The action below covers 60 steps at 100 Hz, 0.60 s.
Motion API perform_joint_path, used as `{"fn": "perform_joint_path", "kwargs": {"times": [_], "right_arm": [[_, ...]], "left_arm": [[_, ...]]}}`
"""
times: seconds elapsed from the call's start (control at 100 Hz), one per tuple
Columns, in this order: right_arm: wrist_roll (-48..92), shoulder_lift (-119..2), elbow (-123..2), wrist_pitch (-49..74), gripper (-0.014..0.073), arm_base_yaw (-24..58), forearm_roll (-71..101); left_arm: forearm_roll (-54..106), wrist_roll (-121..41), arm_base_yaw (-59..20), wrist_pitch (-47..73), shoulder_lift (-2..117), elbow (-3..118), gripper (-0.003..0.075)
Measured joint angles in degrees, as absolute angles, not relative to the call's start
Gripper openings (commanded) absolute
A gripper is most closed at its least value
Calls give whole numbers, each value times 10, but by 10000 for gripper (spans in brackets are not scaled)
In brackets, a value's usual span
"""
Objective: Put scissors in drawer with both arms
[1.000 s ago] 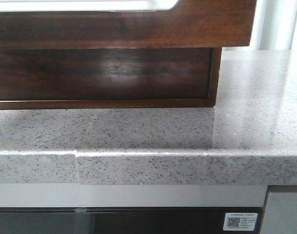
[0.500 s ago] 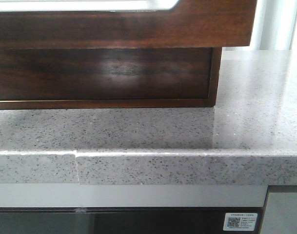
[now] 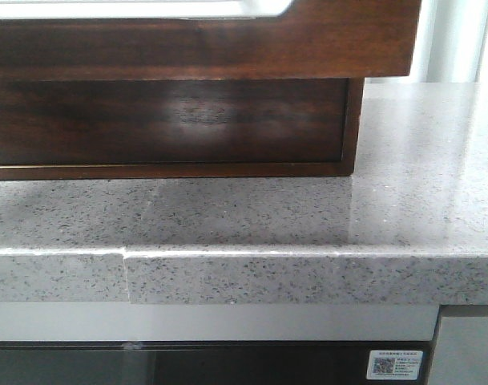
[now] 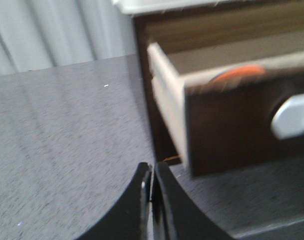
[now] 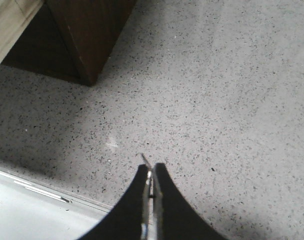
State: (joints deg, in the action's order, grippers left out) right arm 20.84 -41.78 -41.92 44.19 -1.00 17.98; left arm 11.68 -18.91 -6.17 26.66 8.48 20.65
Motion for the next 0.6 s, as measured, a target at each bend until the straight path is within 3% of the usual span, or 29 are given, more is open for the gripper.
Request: {"fn": "perform_joint_path", "kwargs": {"times": [0.26, 0.6], "right_arm": [[208, -418, -419, 442, -69, -10, 180], [208, -418, -419, 443, -69, -10, 180]], "left_arm": [[20, -61, -55, 137, -2, 11, -20], [17, -41, -36, 71, -2, 2, -20]]}}
